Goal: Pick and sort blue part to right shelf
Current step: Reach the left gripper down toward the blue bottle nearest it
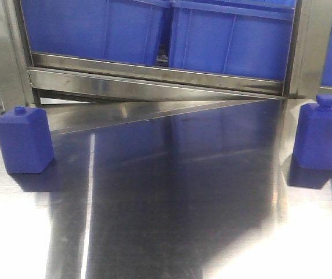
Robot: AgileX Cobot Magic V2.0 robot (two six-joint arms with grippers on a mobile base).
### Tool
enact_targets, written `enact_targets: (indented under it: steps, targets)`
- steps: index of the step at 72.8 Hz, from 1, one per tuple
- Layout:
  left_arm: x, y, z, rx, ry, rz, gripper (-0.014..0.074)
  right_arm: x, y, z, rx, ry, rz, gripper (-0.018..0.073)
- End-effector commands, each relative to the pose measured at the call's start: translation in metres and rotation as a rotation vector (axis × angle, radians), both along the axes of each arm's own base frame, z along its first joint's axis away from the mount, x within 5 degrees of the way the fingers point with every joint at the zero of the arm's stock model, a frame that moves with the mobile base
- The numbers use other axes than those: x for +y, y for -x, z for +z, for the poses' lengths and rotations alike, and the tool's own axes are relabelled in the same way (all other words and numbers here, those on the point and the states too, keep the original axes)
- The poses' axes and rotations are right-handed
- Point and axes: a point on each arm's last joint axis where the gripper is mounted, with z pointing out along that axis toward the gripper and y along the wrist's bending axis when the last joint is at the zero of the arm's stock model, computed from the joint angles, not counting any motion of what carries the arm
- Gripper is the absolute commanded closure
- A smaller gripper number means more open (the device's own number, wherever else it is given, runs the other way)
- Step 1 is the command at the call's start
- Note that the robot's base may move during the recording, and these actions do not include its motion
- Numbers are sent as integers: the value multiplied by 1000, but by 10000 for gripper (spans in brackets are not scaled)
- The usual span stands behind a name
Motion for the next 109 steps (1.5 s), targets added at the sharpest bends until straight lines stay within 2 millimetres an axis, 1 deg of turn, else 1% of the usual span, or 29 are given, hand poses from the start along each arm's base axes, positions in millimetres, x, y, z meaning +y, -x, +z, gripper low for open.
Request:
enact_targets:
  steps: [1, 35, 43, 48, 54, 58, 59, 65, 68, 69, 71, 74, 75, 81, 84, 88, 94, 99, 109]
  targets:
    - [0, 1, 1, -82, 10, -4, 464, 0, 2, 17, -131, 0, -4, 524]
    - [0, 1, 4, -123, 6, -5, 464, 0, 2, 17, -131, 0, -4, 524]
    - [-1, 3, 12, -211, 1, -6, 464, 0, 2, 17, -131, 0, -4, 524]
    - [-1, 6, 23, -309, 15, -9, 464, 0, 2, 17, -131, 0, -4, 524]
    - [-1, 9, 38, -363, 17, -10, 463, 0, 2, 17, -131, 0, -4, 524]
    - [-1, 11, 51, -343, 18, -8, 458, 0, 2, 17, -131, 0, -4, 524]
    - [-1, 11, 52, -326, 19, -8, 456, 0, 2, 17, -131, 0, -4, 524]
    - [-1, 14, 80, -275, 17, -7, 423, 0, 2, 17, -131, 0, -4, 524]
    - [-1, 14, 93, -249, 13, -5, 391, 0, 2, 17, -131, 0, -4, 524]
    - [-1, 14, 94, -237, 14, -4, 384, 0, 2, 17, -131, 0, -4, 524]
    - [-1, 14, 105, -226, 13, -5, 346, 0, 2, 17, -131, 0, -4, 524]
    - [-1, 12, 115, -195, 15, -8, 300, 0, 2, 17, -131, 0, -4, 524]
    - [-1, 11, 121, -184, 16, -11, 271, 0, 2, 17, -131, 0, -4, 524]
    - [-1, 2, 138, -81, 26, -25, 165, 0, 2, 17, -131, 1, -4, 524]
    - [-2, -5, 144, -12, 42, -39, 121, 0, 2, 17, -130, 1, -4, 524]
    - [-4, -14, 149, 76, 64, -59, 88, 0, 2, 17, -126, 2, -4, 524]
    - [-9, -31, 155, 224, 98, -106, 71, 0, 2, 17, -125, 2, -4, 524]
    - [-16, -49, 158, 346, 125, -155, 71, 0, 2, 17, -125, 2, -4, 524]
    - [-38, -93, 158, 594, 165, -262, 70, 0, 2, 17, -125, 2, -4, 524]
